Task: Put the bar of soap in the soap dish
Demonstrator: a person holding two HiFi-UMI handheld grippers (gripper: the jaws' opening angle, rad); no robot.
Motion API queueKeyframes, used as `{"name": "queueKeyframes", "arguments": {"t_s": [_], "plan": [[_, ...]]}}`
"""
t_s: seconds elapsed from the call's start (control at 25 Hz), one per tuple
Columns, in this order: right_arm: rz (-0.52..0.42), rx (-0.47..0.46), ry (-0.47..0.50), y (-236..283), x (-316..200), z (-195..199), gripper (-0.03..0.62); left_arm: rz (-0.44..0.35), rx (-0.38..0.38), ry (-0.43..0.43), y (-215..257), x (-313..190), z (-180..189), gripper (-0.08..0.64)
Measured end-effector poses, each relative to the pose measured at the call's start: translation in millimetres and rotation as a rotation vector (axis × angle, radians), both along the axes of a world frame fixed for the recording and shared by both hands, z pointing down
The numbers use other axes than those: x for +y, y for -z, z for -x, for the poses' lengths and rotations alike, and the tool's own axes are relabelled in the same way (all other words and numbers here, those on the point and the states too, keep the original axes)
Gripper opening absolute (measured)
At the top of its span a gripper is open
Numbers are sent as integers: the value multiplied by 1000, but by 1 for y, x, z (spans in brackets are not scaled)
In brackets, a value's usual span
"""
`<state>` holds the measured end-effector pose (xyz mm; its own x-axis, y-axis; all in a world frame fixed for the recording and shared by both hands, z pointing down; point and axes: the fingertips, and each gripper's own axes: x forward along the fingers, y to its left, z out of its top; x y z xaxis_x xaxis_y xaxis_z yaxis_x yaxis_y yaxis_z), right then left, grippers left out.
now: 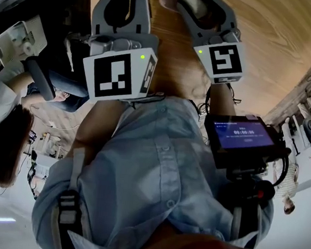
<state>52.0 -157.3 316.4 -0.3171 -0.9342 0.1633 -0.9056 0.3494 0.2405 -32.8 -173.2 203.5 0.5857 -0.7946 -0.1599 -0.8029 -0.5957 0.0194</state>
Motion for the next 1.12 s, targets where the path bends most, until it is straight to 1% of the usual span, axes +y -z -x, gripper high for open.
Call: {"name": "queueKeyframes", "arguments": {"t_s": [0.2,0.32,0.48,0.6,0.72,0.84,0.92,1.0,1.12], "plan": [[-3,-56,11,1,-2,1,213,-5,-7,-6,3,-2,-2,6],[15,-97,23,0,1,-1,213,0,-8,-7,0,-3,-3,6],[-16,-235,46,12,4,-2,213,5,-13,-16,-4,-3,-6,6],[-33,-301,50,20,8,-3,204,17,-17,-25,-10,-1,-9,6],[-42,-357,59,26,12,0,161,31,-22,-25,-17,0,-10,6],[-48,-380,63,30,13,2,78,42,-15,-21,-25,0,-10,6],[-27,-383,57,26,15,2,32,53,8,-17,-33,4,-11,6],[-1,-400,48,21,17,1,8,76,20,-20,-44,8,-13,6],[-8,-427,35,24,13,-1,7,80,11,-28,-49,9,-15,6]]}}
